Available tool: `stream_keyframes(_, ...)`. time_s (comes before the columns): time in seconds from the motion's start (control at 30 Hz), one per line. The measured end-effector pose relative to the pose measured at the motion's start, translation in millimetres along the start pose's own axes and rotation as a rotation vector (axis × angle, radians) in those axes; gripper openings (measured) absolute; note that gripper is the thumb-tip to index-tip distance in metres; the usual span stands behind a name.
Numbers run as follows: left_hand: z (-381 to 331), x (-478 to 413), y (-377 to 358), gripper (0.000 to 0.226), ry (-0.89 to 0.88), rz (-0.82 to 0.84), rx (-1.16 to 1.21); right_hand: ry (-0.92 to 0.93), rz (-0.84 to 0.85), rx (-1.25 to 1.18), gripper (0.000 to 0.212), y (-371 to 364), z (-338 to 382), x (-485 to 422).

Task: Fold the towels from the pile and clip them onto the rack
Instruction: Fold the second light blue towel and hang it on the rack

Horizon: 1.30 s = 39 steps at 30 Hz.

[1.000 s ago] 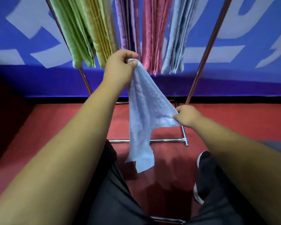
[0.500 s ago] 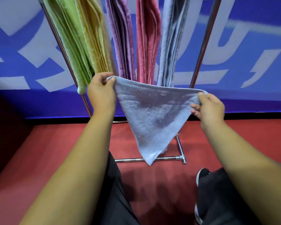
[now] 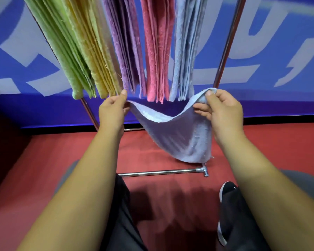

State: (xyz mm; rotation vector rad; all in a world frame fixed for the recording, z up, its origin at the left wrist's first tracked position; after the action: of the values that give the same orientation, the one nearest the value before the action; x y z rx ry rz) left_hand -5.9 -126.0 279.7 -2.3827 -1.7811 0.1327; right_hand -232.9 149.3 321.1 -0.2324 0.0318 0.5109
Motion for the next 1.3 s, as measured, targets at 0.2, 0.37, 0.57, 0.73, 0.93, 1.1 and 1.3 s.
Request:
stream_keyframes(0.2, 10, 9, -27, 0.025, 0.037, 0.082, -0.110, -0.070, 0.367, 0.332, 0.018, -34, -12, 10)
stream_keyframes(0.37, 17, 43, -75, 0.022, 0.062, 0.376, -0.153, -0.142, 0.803, 0.580, 0.013, -61, -30, 37)
stream_keyframes(0.57, 32, 52, -80, 0.021, 0.149, 0.455, -0.156, -0.079, 0.649, 0.519, 0.009, -64, -34, 23)
stream_keyframes(0.73, 27, 60, -88, 0.025, 0.140, 0.535, -0.160, -0.061, 0.542, 0.473, 0.012, -62, -37, 12)
stream_keyframes(0.93, 21, 76, -99, 0.024, 0.144, 0.618, -0.153, -0.037, 0.451, 0.455, 0.011, -60, -42, 2)
stream_keyframes(1.1, 19, 73, -103, 0.025, 0.098, 0.621, -0.210, -0.070, 0.424, 0.411, 0.006, -57, -49, -3)
stream_keyframes(1.3, 20, 76, -109, 0.028, 0.085, 0.672, -0.255, -0.094, 0.403, 0.423, 0.007, -53, -56, -6)
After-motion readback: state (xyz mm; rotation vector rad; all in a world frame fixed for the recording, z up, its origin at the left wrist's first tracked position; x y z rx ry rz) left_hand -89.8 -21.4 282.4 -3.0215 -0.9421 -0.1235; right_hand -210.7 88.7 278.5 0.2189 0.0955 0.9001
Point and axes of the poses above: each hand's wrist, its own x-axis away from the middle knuckle, its own y-axis out of the back of the hand, z = x × y, the point moved 9 cm from there along -x, towards the middle knuckle
